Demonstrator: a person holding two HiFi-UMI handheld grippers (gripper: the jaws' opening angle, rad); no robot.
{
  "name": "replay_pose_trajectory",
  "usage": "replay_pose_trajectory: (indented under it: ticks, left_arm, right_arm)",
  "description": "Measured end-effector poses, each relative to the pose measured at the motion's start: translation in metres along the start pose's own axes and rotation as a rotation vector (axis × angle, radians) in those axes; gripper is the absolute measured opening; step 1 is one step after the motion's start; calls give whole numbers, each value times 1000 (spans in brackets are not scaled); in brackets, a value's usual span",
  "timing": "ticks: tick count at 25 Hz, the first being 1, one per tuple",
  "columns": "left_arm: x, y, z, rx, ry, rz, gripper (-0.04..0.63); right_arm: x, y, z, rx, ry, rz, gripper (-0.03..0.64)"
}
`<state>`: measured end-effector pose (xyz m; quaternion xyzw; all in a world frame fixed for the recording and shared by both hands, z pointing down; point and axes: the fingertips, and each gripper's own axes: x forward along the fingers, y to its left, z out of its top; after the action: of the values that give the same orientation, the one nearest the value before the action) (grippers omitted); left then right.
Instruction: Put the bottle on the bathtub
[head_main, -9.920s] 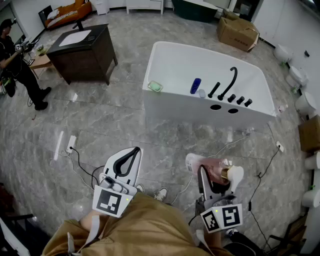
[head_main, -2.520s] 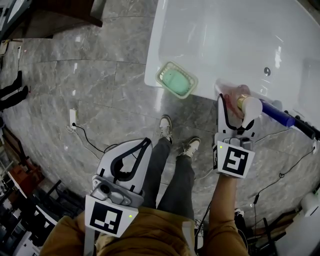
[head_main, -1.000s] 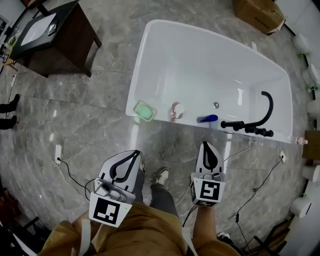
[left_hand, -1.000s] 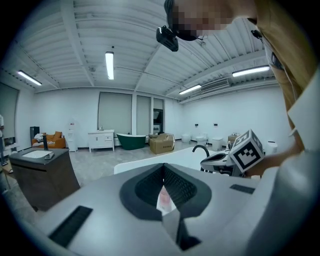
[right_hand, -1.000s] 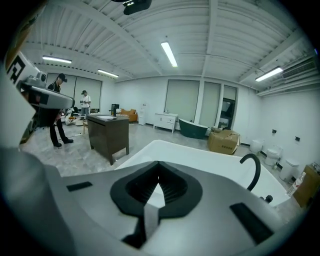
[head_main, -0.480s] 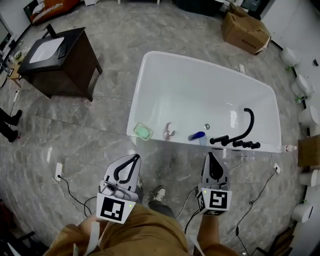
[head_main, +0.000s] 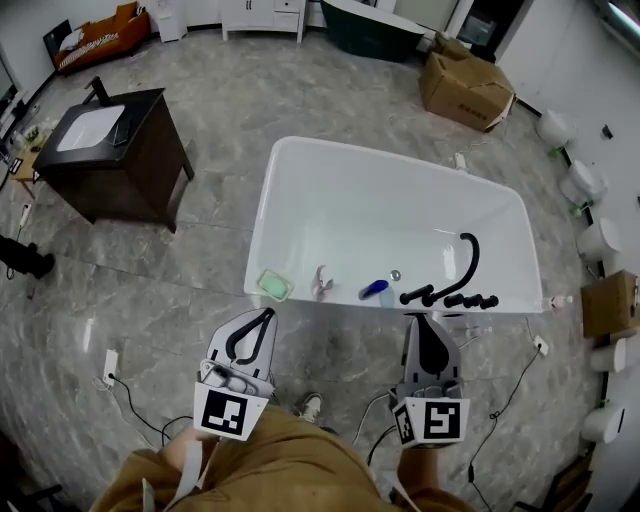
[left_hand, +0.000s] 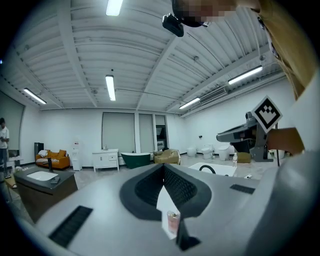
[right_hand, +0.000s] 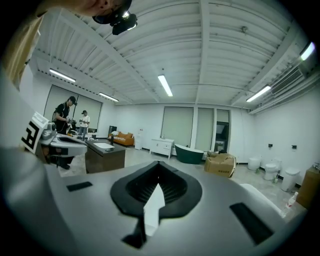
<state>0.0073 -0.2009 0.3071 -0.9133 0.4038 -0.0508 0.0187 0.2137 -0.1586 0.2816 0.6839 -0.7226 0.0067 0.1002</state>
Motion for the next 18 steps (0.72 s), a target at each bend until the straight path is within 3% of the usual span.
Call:
replay_pose_trajectory:
  ticks: [18]
  left_arm:
    - [-3,8,45,63,-79,44,6]
  right_arm:
    - [-36,-2,67,-46,-166,34,3]
